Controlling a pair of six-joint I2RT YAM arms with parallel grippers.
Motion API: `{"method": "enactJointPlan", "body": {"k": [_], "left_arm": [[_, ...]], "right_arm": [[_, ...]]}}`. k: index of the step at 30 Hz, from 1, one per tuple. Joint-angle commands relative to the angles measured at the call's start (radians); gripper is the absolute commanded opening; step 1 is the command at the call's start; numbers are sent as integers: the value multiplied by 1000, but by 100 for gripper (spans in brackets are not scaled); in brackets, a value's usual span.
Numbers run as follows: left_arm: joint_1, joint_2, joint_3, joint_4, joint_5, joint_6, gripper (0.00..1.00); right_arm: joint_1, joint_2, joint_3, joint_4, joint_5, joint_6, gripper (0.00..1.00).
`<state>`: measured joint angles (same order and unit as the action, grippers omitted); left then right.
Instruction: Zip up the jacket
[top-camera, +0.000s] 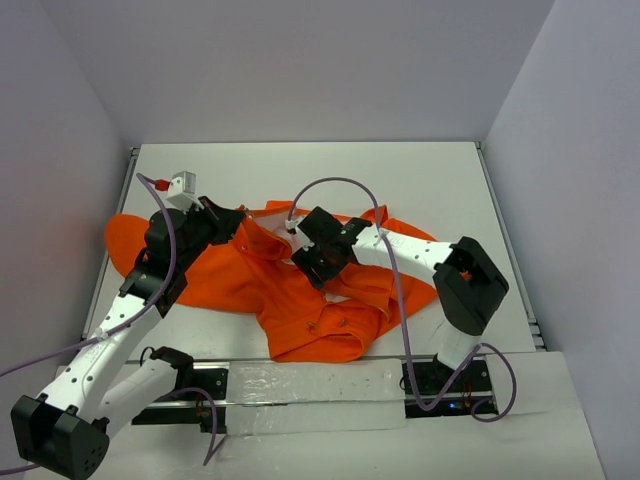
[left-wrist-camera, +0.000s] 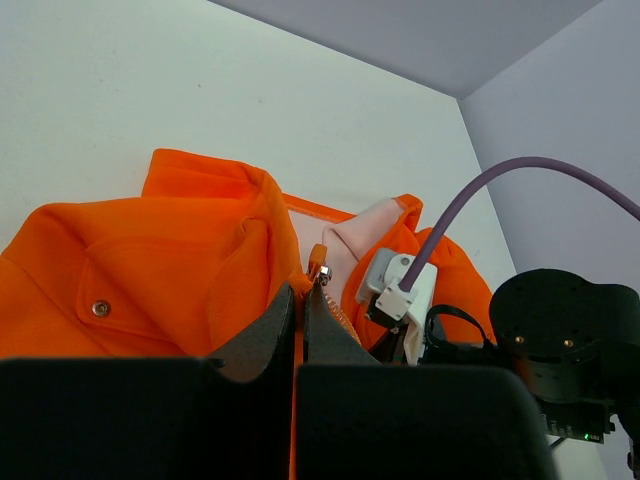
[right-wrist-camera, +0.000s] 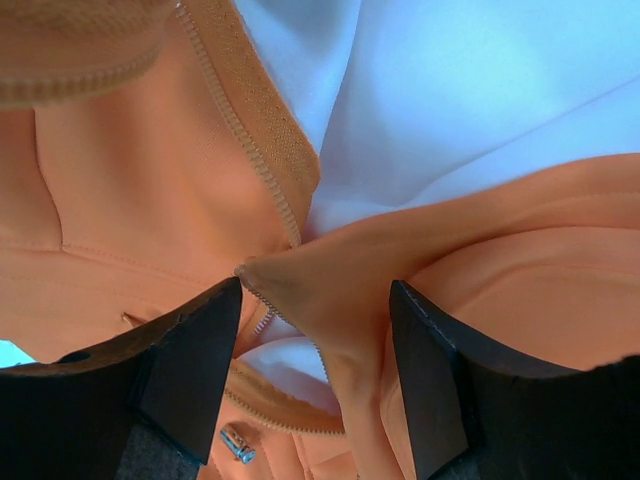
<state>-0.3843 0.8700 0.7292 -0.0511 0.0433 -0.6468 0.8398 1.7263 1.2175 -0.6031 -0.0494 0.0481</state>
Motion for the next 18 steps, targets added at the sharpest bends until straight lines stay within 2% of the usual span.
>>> {"method": "enactJointPlan", "body": {"k": [1, 3, 8, 10, 14, 16, 18], "left_arm": [[4, -3, 7, 42, 11, 5, 0], [4, -1, 4, 42, 13, 3, 0], [4, 0, 9, 42, 14, 5, 0], [4, -2, 11, 40, 12, 9, 0], [4, 1, 10, 40, 13, 7, 0], [4, 4, 7, 40, 15, 6, 0], [4, 7, 4, 42, 16, 6, 0]], "right_arm": [[-5, 16, 37, 28, -16, -15, 67], [-10, 29, 37, 37, -10, -10, 62], [-21, 29, 30, 58, -16, 8, 41], [-23, 18, 23, 67, -22, 10, 30], [-28, -16, 8, 74, -36, 13, 15], [-31, -32, -1, 81, -44, 16, 3], [-37, -73, -19, 90, -44, 25, 0]]}}
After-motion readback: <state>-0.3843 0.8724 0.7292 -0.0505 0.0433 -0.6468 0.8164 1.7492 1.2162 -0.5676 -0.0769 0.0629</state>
